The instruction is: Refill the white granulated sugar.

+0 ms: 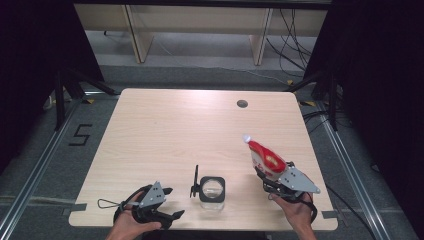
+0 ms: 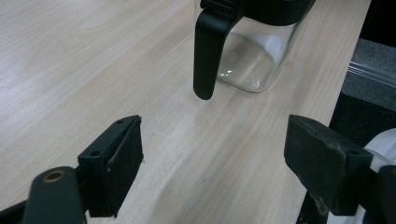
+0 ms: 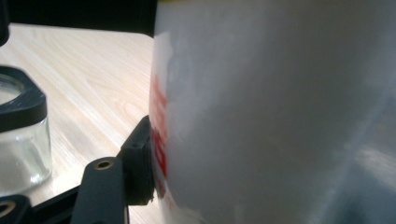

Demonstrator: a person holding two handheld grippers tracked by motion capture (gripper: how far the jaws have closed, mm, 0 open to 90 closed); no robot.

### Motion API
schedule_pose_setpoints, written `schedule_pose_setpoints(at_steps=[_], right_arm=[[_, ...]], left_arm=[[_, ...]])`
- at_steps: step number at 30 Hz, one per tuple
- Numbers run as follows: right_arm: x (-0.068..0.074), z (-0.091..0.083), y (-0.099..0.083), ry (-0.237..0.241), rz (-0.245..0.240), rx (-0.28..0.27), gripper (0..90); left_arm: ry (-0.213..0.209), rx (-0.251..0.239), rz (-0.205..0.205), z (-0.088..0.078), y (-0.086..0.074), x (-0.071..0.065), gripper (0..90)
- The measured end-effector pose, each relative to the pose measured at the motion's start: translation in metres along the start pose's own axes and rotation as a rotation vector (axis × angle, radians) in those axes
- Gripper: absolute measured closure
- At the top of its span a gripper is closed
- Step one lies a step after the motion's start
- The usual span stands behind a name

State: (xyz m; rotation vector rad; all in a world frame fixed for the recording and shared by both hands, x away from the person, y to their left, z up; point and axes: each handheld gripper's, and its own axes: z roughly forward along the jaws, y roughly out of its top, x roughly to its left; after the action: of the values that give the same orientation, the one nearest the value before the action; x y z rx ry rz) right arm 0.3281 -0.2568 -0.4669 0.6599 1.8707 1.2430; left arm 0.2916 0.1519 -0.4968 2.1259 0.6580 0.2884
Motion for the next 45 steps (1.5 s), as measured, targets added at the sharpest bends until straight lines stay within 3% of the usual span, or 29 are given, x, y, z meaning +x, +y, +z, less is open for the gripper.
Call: schedule_pose_setpoints(at_steps=[2,8,10,11,13,20,24,26,27,28,30,31,34,36,37,38,39,40,42,43,44,45], right_arm=[[0.004,-0.006,0.004,-0.004,-0.036,0.01,39.3],[0.019,-0.024,0.012,-0.017,-0.21,0.05,39.3],[0.023,-0.027,0.013,-0.018,-0.233,0.064,39.3],[0.024,-0.029,0.014,-0.023,-0.25,0.067,39.3],[0.028,-0.032,0.015,-0.032,-0.328,0.086,39.4],[0.04,-0.042,0.018,-0.072,-0.496,0.123,39.5],[0.047,-0.045,0.018,-0.069,-0.603,0.147,39.6],[0.052,-0.046,0.016,-0.071,-0.618,0.161,39.7],[0.053,-0.045,0.017,-0.073,-0.674,0.167,39.7],[0.055,-0.045,0.016,-0.082,-0.663,0.174,39.7],[0.056,-0.043,0.017,-0.079,-0.719,0.165,39.8],[0.058,-0.044,0.016,-0.08,-0.694,0.177,39.8],[0.061,-0.044,0.016,-0.085,-0.724,0.184,39.9],[0.062,-0.042,0.016,-0.101,-0.79,0.176,39.9],[0.061,-0.042,0.021,-0.107,-0.891,0.172,39.9],[0.064,-0.042,0.016,-0.115,-0.826,0.18,40.0],[0.064,-0.042,0.017,-0.122,-0.835,0.185,40.0],[0.066,-0.041,0.015,-0.105,-0.812,0.184,40.0],[0.066,-0.04,0.016,-0.111,-0.868,0.178,40.1],[0.067,-0.04,0.016,-0.126,-0.872,0.19,40.1],[0.067,-0.04,0.018,-0.13,-0.919,0.2,40.1],[0.069,-0.041,0.015,-0.136,-0.89,0.21,40.1]], left_arm=[[-0.002,-0.017,-0.001,0.001,0.0,0.001,19.1],[-0.008,-0.008,0.02,0.001,0.0,0.003,19.0],[-0.003,-0.013,-0.014,0.002,-0.001,0.0,19.1],[-0.001,-0.013,0.006,0.001,0.0,0.001,19.1],[-0.001,-0.013,-0.008,0.001,0.0,0.002,19.1],[0.009,0.002,0.002,0.0,-0.001,0.003,19.0],[0.007,0.0,0.006,0.0,0.0,0.003,19.0],[0.009,0.0,-0.002,0.0,-0.001,0.003,19.0],[0.008,-0.001,-0.001,0.0,-0.001,0.003,19.0],[0.009,-0.001,-0.001,0.0,-0.001,0.003,19.1],[0.007,-0.011,-0.006,0.001,0.0,0.003,19.0],[0.004,-0.015,-0.012,0.001,-0.001,0.002,19.1],[-0.001,-0.018,-0.026,0.001,-0.001,0.001,19.1],[-0.001,-0.006,-0.013,0.001,-0.001,0.002,19.0],[0.001,-0.006,-0.009,0.001,-0.001,0.002,19.0],[0.0,-0.001,-0.004,0.0,-0.001,0.002,19.1],[0.001,-0.005,-0.005,0.001,-0.001,0.002,19.1],[0.001,-0.005,-0.004,0.001,-0.001,0.002,19.1],[-0.001,-0.006,-0.012,0.001,-0.001,0.002,19.1],[0.001,0.001,-0.005,0.0,-0.001,0.003,19.1],[0.002,-0.009,-0.013,0.001,-0.001,0.002,19.0],[0.0,-0.009,-0.018,0.001,-0.001,0.002,19.1]])
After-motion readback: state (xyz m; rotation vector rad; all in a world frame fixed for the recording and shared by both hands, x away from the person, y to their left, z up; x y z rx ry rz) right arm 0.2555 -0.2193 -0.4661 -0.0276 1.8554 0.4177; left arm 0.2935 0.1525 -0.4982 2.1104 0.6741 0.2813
